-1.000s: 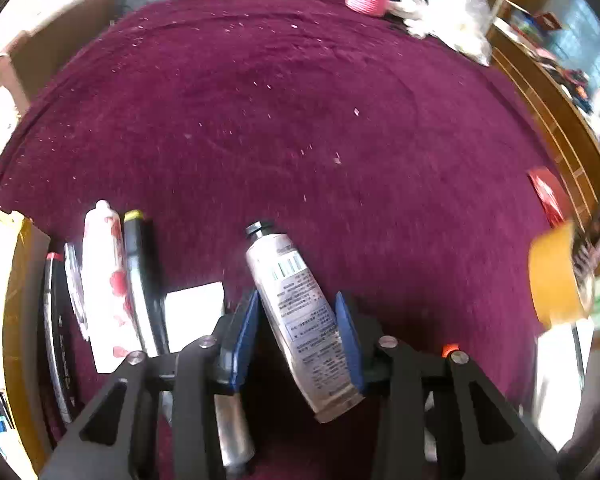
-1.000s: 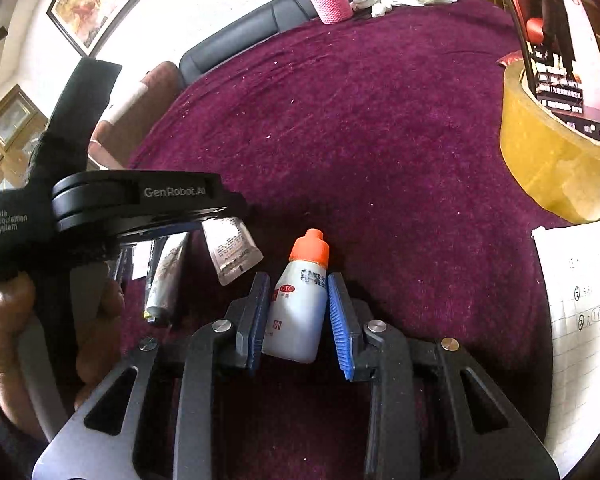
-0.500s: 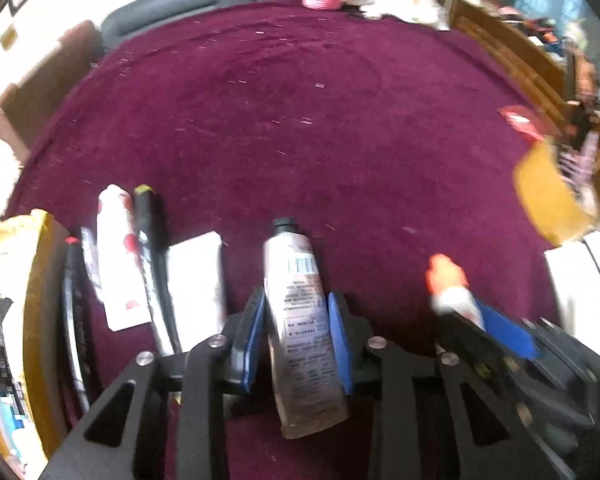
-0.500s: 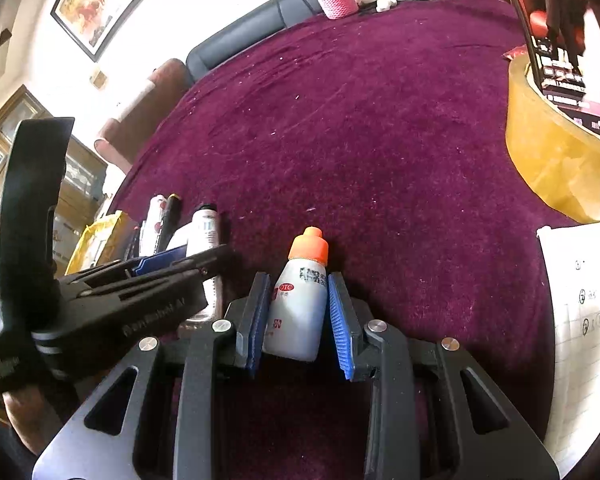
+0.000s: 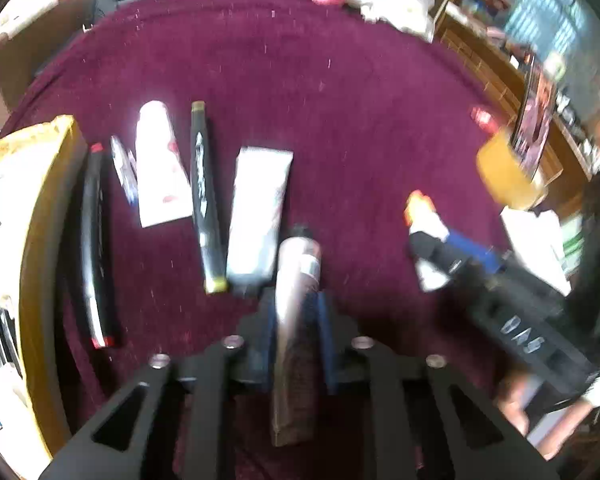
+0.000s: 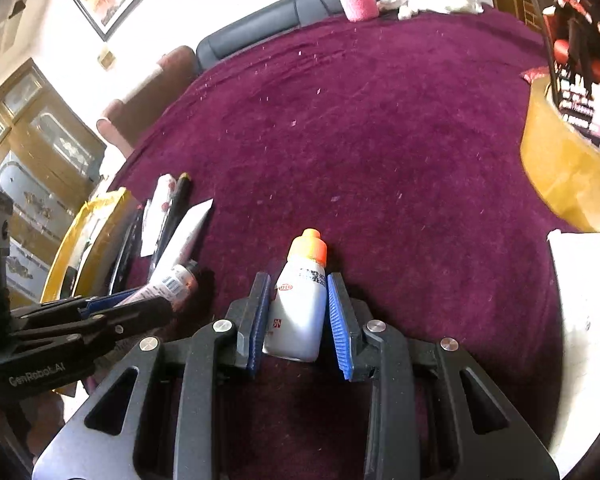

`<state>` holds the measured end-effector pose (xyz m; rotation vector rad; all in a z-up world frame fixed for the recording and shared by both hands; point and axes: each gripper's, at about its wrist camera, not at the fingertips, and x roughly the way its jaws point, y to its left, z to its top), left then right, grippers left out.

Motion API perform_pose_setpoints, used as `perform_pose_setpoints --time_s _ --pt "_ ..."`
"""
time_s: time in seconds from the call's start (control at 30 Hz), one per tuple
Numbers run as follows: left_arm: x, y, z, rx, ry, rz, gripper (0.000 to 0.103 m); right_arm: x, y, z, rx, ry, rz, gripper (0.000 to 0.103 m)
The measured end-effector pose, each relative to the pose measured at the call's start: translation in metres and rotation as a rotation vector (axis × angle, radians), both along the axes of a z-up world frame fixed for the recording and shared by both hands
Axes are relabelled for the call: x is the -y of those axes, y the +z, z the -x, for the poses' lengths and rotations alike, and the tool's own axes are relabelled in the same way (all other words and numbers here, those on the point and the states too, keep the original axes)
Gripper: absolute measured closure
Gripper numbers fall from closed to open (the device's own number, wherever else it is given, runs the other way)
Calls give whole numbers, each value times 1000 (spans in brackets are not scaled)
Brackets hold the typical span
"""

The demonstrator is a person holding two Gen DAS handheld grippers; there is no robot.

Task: Organize objects
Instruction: 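Grasp the silver tube with the left gripper and lift it, then carry the glue bottle and silver tube into the yellow-lined box and release both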

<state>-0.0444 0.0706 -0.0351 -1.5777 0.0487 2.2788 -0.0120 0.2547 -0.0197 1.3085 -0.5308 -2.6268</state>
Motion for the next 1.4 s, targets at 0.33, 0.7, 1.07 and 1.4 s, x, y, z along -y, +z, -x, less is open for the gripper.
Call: perform_pose_setpoints --time_s 0.33,0.7,1.07,1.4 --pt "20 6 -14 -27 -26 -148 92 7 3 -4 22 -36 -25 75" --pt "111 52 -12 -47 161 -283 92 64 36 -4 -9 123 41 75" --pt "251 84 27 -150 429 -268 92 183 69 46 -52 400 86 74" --pt "279 30 84 -59 556 -258 92 263 47 117 8 473 33 74"
